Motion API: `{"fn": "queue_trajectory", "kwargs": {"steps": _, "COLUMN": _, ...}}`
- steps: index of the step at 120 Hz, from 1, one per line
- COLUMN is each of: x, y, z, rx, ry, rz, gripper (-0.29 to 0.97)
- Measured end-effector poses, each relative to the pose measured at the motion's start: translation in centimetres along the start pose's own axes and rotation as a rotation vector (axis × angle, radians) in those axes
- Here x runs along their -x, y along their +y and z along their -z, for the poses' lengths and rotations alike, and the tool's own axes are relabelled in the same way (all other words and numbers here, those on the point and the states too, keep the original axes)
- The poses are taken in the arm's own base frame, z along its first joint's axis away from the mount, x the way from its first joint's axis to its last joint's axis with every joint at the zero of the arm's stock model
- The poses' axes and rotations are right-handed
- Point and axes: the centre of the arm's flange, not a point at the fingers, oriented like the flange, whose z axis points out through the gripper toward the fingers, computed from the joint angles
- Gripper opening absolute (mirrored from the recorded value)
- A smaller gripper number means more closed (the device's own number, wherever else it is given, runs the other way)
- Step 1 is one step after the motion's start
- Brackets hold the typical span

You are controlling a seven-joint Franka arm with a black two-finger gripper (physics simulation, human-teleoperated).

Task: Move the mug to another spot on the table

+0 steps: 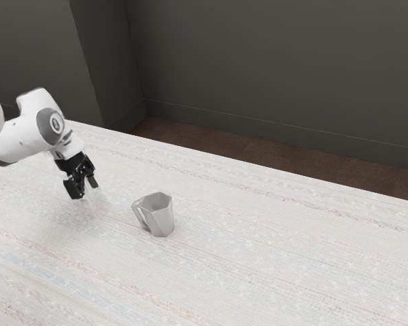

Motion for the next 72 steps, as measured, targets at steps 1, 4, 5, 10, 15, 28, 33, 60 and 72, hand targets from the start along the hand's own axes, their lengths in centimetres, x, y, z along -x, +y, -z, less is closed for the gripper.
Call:
{"fn": "queue_trajectory", "kwargs": {"steps": 1, "x": -0.1, "y": -0.1, "z": 0.2, "rx": 0.0, "ry": -0.009, "rz": -0.001, "gripper": 0.68}}
{"fn": "queue_trajectory", "kwargs": {"steps": 4, "x": -0.3, "y": -0.1, "z": 0.8, "rx": -0.001, "ry": -0.035, "rz": 0.001, "gripper": 0.68}}
{"fn": "queue_trajectory", "kwargs": {"steps": 5, "x": -0.4, "y": -0.1, "z": 1.0, "rx": -0.002, "ry": -0.043, "rz": 0.003, "gripper": 0.68}}
{"fn": "queue_trajectory", "kwargs": {"steps": 10, "x": -0.7, "y": 0.0, "z": 2.4, "rx": -0.008, "ry": -0.083, "rz": 0.013, "gripper": 0.68}}
{"fn": "queue_trajectory", "kwargs": {"steps": 15, "x": -1.8, "y": 0.6, "z": 4.5, "rx": -0.022, "ry": -0.122, "rz": 0.014, "gripper": 0.68}}
{"fn": "queue_trajectory", "kwargs": {"steps": 28, "x": -6.5, "y": 1.5, "z": 9.8, "rx": -0.065, "ry": -0.183, "rz": 0.027, "gripper": 0.68}}
{"fn": "queue_trajectory", "kwargs": {"steps": 33, "x": -8.3, "y": 2.1, "z": 12.2, "rx": -0.085, "ry": -0.2, "rz": 0.044, "gripper": 0.68}}
{"fn": "queue_trajectory", "kwargs": {"steps": 60, "x": -23.0, "y": 9.7, "z": 21.6, "rx": -0.137, "ry": -0.243, "rz": 0.095, "gripper": 0.68}}
{"fn": "queue_trajectory", "kwargs": {"steps": 72, "x": -30.8, "y": 15.2, "z": 24.4, "rx": -0.149, "ry": -0.23, "rz": 0.086, "gripper": 0.68}}
